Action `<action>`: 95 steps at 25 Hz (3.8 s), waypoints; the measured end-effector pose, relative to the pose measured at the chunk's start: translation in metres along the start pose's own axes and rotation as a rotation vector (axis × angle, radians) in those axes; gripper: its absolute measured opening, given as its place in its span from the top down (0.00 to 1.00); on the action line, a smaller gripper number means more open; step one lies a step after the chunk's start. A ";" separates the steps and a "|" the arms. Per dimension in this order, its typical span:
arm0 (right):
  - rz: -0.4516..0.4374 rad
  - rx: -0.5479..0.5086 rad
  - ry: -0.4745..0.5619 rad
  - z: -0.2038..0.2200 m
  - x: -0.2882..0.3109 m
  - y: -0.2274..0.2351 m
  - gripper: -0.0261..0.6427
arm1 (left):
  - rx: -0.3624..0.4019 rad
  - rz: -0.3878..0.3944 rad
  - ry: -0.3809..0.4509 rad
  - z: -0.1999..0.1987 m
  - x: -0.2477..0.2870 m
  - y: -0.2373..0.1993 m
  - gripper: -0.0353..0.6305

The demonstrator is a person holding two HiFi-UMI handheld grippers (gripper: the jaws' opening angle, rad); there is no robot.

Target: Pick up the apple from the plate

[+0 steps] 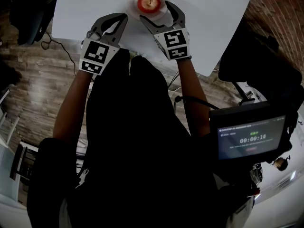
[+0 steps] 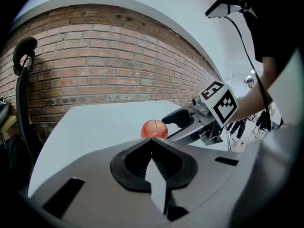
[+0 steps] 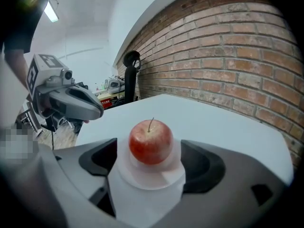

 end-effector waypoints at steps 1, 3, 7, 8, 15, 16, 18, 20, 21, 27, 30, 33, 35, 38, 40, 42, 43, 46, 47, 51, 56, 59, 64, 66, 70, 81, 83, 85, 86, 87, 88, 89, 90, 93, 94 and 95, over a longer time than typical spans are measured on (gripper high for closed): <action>0.002 -0.001 -0.001 0.000 0.000 0.001 0.37 | -0.001 -0.002 -0.001 0.001 0.000 0.000 0.94; 0.004 -0.008 -0.006 0.000 0.001 0.001 0.36 | -0.004 -0.006 -0.003 0.002 -0.001 0.000 0.94; 0.016 -0.038 -0.022 0.001 0.003 0.001 0.36 | -0.009 -0.014 -0.003 0.003 -0.003 0.000 0.94; 0.020 -0.044 -0.026 0.001 0.003 0.001 0.36 | -0.010 -0.016 -0.001 0.003 -0.004 0.001 0.94; 0.026 -0.067 -0.036 -0.001 0.006 0.002 0.36 | -0.021 -0.027 -0.003 0.005 -0.008 0.001 0.94; 0.027 -0.067 -0.035 -0.001 0.006 0.002 0.36 | -0.022 -0.029 -0.003 0.005 -0.008 0.001 0.94; 0.031 -0.067 -0.035 -0.001 0.006 0.003 0.36 | -0.024 -0.033 -0.002 0.006 -0.010 0.001 0.94; 0.034 -0.070 -0.036 -0.002 0.007 0.004 0.36 | -0.027 -0.038 0.001 0.005 -0.011 0.000 0.94; 0.035 -0.072 -0.037 -0.002 0.007 0.005 0.36 | -0.028 -0.040 0.002 0.005 -0.011 0.000 0.94; 0.038 -0.078 -0.042 -0.002 0.008 0.005 0.36 | -0.035 -0.047 0.000 0.006 -0.014 0.001 0.94; 0.040 -0.081 -0.043 -0.002 0.009 0.005 0.36 | -0.041 -0.053 0.001 0.007 -0.016 0.001 0.94; 0.043 -0.080 -0.041 -0.003 0.010 0.006 0.36 | -0.043 -0.057 -0.002 0.007 -0.017 0.001 0.94; 0.045 -0.081 -0.038 -0.004 0.011 0.006 0.36 | -0.045 -0.058 -0.004 0.008 -0.017 0.001 0.94; 0.048 -0.083 -0.036 -0.006 0.011 0.006 0.36 | -0.046 -0.060 -0.006 0.009 -0.018 0.001 0.94; 0.048 -0.084 -0.034 -0.006 0.011 0.006 0.36 | -0.047 -0.061 -0.006 0.010 -0.019 0.001 0.94; 0.047 -0.085 -0.033 -0.007 0.011 0.006 0.36 | -0.049 -0.061 -0.006 0.010 -0.019 0.001 0.94; 0.047 -0.085 -0.032 -0.007 0.011 0.005 0.36 | -0.049 -0.060 -0.005 0.009 -0.019 0.001 0.94; 0.047 -0.091 -0.028 -0.007 0.011 0.005 0.36 | -0.047 -0.060 -0.007 0.009 -0.019 0.002 0.94; 0.047 -0.094 -0.026 -0.008 0.011 0.005 0.36 | -0.047 -0.061 -0.007 0.010 -0.019 0.002 0.94; 0.050 -0.096 -0.023 -0.008 0.011 0.005 0.36 | -0.046 -0.062 -0.011 0.011 -0.020 0.002 0.94; 0.053 -0.090 -0.016 -0.009 0.010 0.005 0.36 | -0.043 -0.065 -0.012 0.011 -0.022 0.000 0.94; 0.055 -0.080 -0.011 -0.010 0.010 0.006 0.36 | -0.040 -0.066 -0.011 0.011 -0.022 -0.002 0.94; 0.056 -0.065 -0.004 -0.010 0.009 0.008 0.36 | -0.032 -0.065 -0.008 0.009 -0.021 -0.002 0.94; 0.058 -0.061 0.006 -0.009 -0.002 0.005 0.36 | -0.024 -0.066 0.000 0.005 -0.026 0.007 0.94; 0.072 -0.046 0.035 -0.012 -0.018 0.004 0.36 | -0.004 -0.068 0.018 -0.002 -0.033 0.016 0.94; 0.096 0.000 0.090 -0.019 -0.022 0.010 0.36 | 0.015 -0.062 0.026 -0.005 -0.028 0.013 0.94; 0.100 0.009 0.103 -0.021 -0.027 0.011 0.36 | 0.021 -0.061 0.029 -0.006 -0.030 0.015 0.94; 0.106 0.011 0.117 -0.024 -0.034 0.010 0.36 | 0.029 -0.059 0.032 -0.010 -0.031 0.018 0.94; 0.110 0.011 0.125 -0.026 -0.039 0.010 0.36 | 0.034 -0.058 0.034 -0.011 -0.032 0.020 0.94; 0.113 0.013 0.133 -0.028 -0.044 0.009 0.36 | 0.038 -0.057 0.037 -0.013 -0.034 0.022 0.94; 0.114 0.017 0.142 -0.030 -0.049 0.009 0.36 | 0.043 -0.055 0.040 -0.016 -0.035 0.023 0.94; 0.115 0.024 0.151 -0.031 -0.054 0.008 0.36 | 0.047 -0.053 0.043 -0.018 -0.036 0.025 0.94; 0.116 0.034 0.161 -0.032 -0.058 0.009 0.36 | 0.052 -0.051 0.046 -0.020 -0.036 0.026 0.94; 0.133 0.054 0.188 -0.034 -0.071 0.011 0.36 | 0.074 -0.041 0.058 -0.026 -0.035 0.031 0.94; 0.140 0.057 0.197 -0.035 -0.077 0.010 0.36 | 0.083 -0.038 0.062 -0.029 -0.036 0.033 0.94; 0.147 0.060 0.206 -0.035 -0.084 0.009 0.36 | 0.090 -0.035 0.068 -0.031 -0.038 0.036 0.94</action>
Point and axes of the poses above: the fingertips, and each gripper's own axes: x forward along the fingers, y to its right, z out of its underside, the point moved 8 cm from there along -x, backward along the fingers, and after that the axes turned 12 degrees about -y, right-handed, at the moved point
